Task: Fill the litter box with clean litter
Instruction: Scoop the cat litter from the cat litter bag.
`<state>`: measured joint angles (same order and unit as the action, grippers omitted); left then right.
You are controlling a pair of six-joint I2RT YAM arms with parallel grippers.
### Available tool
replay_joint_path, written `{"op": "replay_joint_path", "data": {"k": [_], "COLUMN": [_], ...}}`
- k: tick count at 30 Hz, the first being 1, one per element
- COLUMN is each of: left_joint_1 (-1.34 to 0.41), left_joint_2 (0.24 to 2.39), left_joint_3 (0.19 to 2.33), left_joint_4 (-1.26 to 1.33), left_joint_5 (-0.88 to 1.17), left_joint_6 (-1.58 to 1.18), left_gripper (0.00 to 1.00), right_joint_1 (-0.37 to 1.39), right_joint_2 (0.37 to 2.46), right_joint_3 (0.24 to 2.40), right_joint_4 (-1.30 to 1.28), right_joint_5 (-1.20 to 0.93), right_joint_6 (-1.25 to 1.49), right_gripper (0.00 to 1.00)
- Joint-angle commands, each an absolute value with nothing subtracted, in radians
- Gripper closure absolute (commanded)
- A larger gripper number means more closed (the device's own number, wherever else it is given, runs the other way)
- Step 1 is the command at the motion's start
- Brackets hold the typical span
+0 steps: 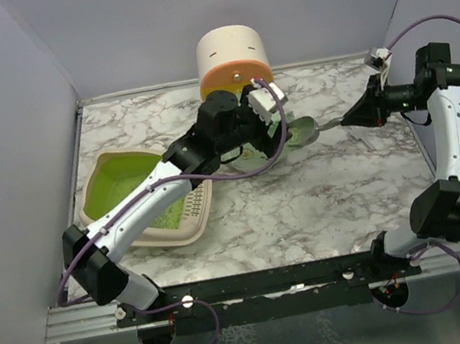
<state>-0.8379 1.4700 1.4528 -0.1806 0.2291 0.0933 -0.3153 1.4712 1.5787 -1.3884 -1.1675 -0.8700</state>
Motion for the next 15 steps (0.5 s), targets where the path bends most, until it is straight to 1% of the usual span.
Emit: {"op": "replay_joint_path", "data": {"k": [1, 7, 12, 15], "left_joint_1": [-0.877, -0.901, -0.908, -0.909], "left_joint_2": [1.567, 1.654, 1.677, 1.711], "left_joint_3": [1.514, 1.562, 1.537, 1.549], "left_joint_4": [-0.169, -0.164, -0.088, -0.082], "left_joint_5": [0.257, 0.267, 0.217, 0.232], "left_joint_6": [0.108, 0.101, 0.105, 0.101], "left_gripper": [0.19, 0.18, 0.17, 0.17], "right_joint_1": [-0.311, -0.312, -0.311, -0.311], "right_joint_2": [1.421, 1.418, 1.411, 1.408], "right_joint_3": [1.58, 1.556, 1.552, 1.555], "right_joint_4": [-1.408, -1.41, -1.41, -1.409], "right_joint_5": [-1.2, -1.215, -1.233, -1.236], "right_joint_6": [-0.909, -0.908, -0.892, -0.88], "right_gripper": [0.99, 0.99, 0.99, 0.99]}}
